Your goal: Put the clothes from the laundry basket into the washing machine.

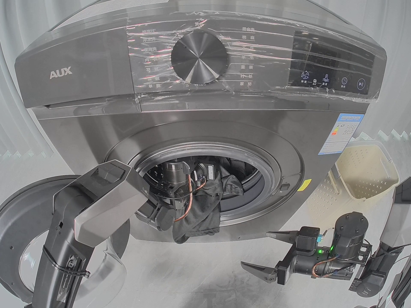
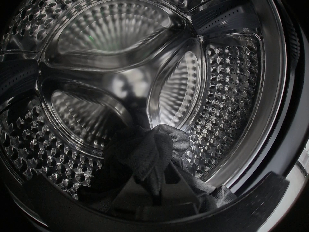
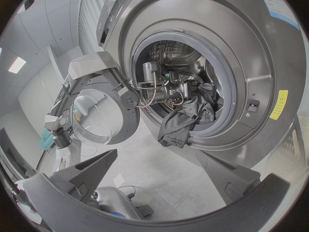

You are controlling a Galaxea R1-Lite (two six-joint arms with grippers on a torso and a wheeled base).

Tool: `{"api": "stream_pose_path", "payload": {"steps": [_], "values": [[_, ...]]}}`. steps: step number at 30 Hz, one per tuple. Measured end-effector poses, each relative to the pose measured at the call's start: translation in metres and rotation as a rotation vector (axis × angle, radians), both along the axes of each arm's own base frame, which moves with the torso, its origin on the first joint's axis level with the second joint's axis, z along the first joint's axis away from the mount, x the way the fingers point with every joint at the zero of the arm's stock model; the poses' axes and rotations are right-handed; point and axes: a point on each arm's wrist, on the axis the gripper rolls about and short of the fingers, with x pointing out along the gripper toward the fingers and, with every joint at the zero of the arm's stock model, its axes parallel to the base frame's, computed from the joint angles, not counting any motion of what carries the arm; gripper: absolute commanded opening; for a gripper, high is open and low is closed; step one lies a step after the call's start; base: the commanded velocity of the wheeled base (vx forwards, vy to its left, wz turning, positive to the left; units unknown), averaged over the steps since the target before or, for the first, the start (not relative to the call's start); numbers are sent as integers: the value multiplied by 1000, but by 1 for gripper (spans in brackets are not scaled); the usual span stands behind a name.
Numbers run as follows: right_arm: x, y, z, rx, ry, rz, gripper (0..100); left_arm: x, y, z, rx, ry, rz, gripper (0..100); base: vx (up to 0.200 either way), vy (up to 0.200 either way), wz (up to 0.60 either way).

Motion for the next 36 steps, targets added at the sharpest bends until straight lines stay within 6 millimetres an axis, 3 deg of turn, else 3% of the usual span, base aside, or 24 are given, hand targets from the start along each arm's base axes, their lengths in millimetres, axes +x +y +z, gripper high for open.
{"api": "stream_pose_path", "payload": {"steps": [2, 3, 13, 24, 32, 33, 36], "values": [[0, 1, 0, 1, -2, 3, 100, 1, 0, 1, -4, -6, 1, 0, 0, 0, 0], [-1, 1, 1, 2, -3, 5, 100, 1, 0, 1, -6, -8, 1, 100, 0, 0, 0], [-1, 1, 1, 3, -4, 6, 100, -10, 1, -6, 5, 29, -18, 100, 0, 0, 0], [-1, 1, 1, 3, -3, 7, 100, -57, 13, -38, 115, 229, -145, 100, 0, 0, 0], [-1, 1, 1, 4, -5, 6, 100, -62, 13, -47, 134, 248, -151, 100, 0, 0, 0], [-1, 1, 1, 5, -5, 6, 100, -62, 13, -47, 136, 248, -150, 0, 0, 0, 0], [-1, 1, 2, 7, -8, 6, 100, -61, 13, -50, 138, 246, -150, 0, 0, 0, 0]]}}
